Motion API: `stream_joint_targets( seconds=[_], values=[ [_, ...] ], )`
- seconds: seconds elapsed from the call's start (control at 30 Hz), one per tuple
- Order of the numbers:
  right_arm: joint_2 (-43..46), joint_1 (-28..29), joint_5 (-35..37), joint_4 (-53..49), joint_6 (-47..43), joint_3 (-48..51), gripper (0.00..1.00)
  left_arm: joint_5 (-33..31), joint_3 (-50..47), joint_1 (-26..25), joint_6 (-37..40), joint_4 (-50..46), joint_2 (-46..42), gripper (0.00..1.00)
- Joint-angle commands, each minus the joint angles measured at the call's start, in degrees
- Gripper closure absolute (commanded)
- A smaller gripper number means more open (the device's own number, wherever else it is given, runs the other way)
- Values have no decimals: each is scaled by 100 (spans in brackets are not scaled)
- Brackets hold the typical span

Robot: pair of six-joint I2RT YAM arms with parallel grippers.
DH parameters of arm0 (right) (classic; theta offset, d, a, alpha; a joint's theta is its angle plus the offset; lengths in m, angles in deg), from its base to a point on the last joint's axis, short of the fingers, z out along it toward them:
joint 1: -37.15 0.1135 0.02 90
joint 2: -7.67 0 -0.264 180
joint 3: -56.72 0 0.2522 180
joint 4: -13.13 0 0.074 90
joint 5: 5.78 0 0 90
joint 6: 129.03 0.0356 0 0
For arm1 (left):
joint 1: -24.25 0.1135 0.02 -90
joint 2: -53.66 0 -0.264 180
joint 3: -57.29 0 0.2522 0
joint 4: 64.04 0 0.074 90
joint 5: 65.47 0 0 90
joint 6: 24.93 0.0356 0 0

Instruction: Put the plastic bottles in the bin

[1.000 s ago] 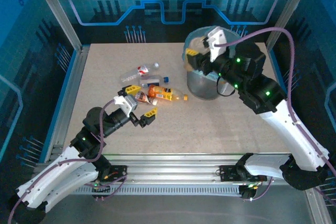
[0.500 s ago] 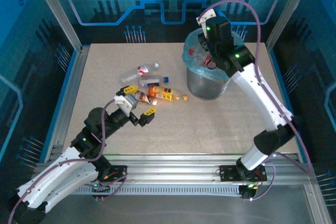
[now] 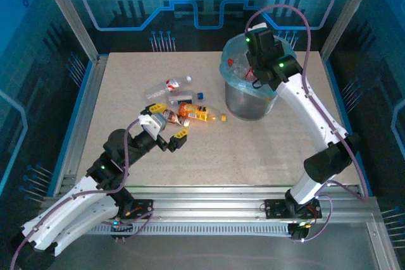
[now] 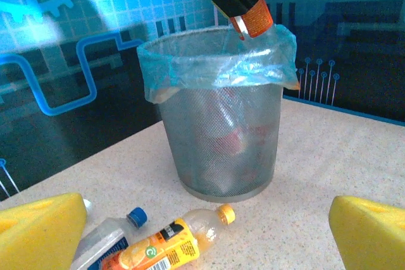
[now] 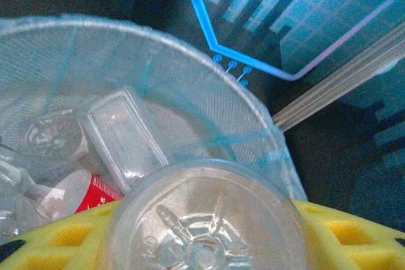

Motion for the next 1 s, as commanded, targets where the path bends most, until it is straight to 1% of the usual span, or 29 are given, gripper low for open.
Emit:
stream_joint_targets(
  seconds=[0.0,0.17,0.37,0.5,0.6,0.73,0.83,0.97],
  values=[
    [62,-86,164,-249,603,241,58,-113,-74,-6,-83,106,-8,1],
    [42,-300,-133,-395,1071,573,55,-138,-74,-3,-99,3,-40,1],
    [114,-882,-1130,-198,1621,1205,54,-155,-82,-1,-110,-45,-52,1],
    [55,-1070,-1265,-93,1684,1415,52,-170,-69,-2,-67,-41,-37,1],
    [-17,-1140,-1343,-85,1665,1438,45,-183,-65,-7,-53,-21,-27,1],
    [103,-1067,-1398,-140,1684,1314,35,-174,-52,-1,-61,-23,-19,1],
    [421,-887,-1188,-35,1669,1261,25,-170,-46,-6,-77,-36,-21,1],
    [912,-623,-802,260,1590,1335,18,-186,-55,-2,-92,-35,-25,1]
  ],
)
